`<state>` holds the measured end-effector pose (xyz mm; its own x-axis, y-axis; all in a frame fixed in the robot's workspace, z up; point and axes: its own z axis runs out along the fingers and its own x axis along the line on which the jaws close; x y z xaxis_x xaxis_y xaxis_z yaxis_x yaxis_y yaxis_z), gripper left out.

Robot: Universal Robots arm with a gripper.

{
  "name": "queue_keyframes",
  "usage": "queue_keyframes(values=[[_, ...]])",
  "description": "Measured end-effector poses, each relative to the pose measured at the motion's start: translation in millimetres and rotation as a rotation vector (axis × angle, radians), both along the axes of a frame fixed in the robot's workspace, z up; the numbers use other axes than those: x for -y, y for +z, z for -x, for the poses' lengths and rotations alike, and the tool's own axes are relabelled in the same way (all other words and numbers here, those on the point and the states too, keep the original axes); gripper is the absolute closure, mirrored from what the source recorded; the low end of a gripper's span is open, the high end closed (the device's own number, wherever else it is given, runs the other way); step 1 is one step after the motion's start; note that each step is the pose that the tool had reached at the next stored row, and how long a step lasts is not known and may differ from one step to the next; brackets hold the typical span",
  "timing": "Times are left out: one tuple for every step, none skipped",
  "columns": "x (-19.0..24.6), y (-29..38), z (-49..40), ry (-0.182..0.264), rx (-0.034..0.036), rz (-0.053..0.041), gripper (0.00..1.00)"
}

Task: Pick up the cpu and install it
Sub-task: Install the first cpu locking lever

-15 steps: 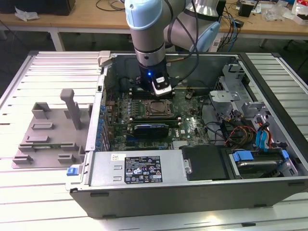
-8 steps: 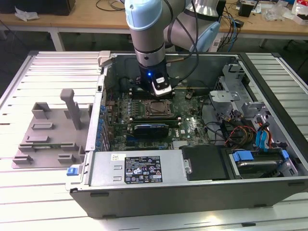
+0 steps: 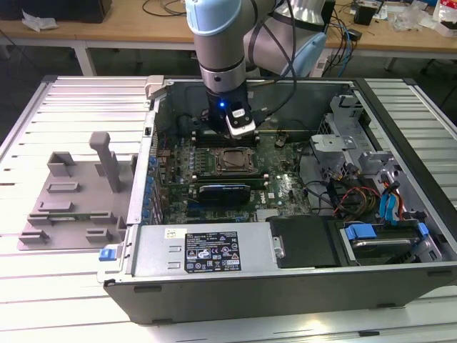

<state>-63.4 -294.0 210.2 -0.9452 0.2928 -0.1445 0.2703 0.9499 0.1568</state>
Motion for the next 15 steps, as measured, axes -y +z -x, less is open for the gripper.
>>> queue_keyframes(values=[[0.0,0.4,0.0,0.000,-0.0006,0.0057,0.89],[0.1,0.6,0.0,0.000,-0.0017,0.0129,0.89],[0.5,0.8,0.0,0.000,-0.0032,0.0232,0.89],[0.8,0.7,-0.1,0.000,-0.0038,0.0280,0.89],[1.6,0.9,0.0,0.000,-0.0046,0.0328,0.89],[3.8,0.8,0.0,0.000,-0.0048,0.0356,0.89],[7.9,0.8,0.0,0.000,-0.0049,0.0367,0.89],[12.2,0.8,0.0,0.000,-0.0049,0.0375,0.89],[16.5,0.8,0.0,0.000,-0.0049,0.0384,0.89],[18.3,0.8,0.0,0.000,-0.0050,0.0390,0.89],[20.3,0.8,0.0,0.000,-0.0060,0.0419,0.89],[22.3,0.7,0.0,0.000,-0.0091,0.0484,0.89],[24.3,0.8,0.0,0.000,-0.0159,0.0621,0.89],[25.2,0.8,0.0,0.000,-0.0218,0.0717,0.89],[25.7,0.8,0.1,0.000,-0.0294,0.0834,0.89]])
